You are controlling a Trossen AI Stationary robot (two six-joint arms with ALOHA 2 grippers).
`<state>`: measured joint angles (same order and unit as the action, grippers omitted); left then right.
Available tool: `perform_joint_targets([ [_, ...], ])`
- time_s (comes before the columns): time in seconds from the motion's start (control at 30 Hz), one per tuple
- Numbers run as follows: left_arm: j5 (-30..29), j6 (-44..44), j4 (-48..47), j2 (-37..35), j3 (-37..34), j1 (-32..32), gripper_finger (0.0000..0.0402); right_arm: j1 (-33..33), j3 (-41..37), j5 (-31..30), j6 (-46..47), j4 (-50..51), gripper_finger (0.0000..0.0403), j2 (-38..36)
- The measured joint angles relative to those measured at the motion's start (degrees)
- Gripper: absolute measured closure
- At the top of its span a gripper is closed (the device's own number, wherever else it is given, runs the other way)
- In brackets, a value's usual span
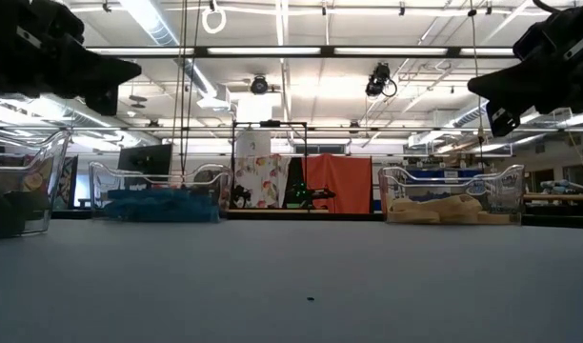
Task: Sort rubber bands into baskets
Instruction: Return to Home Position
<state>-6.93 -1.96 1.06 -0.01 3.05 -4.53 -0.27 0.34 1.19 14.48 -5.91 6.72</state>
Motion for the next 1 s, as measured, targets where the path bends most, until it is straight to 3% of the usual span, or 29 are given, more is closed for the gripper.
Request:
perform_joint_targets([
  [0.07,0.1,0.0,3.8,0.0,-2.6,0.0,0.0400,0.0,0.0,0.2,0.0,0.0,0.0396,0.0],
  [0.63,-0.3,-7.5,3.3,0.3,-2.6,0.0,0.0386,0.0,0.0,-0.4,-3.7,0.0,0.0380,0.0],
  [1.0,-0.4,-7.4,3.4,0.3,-2.6,0.0,0.0382,0.0,0.0,-2.0,-3.6,0.0,0.0377,0.0],
])
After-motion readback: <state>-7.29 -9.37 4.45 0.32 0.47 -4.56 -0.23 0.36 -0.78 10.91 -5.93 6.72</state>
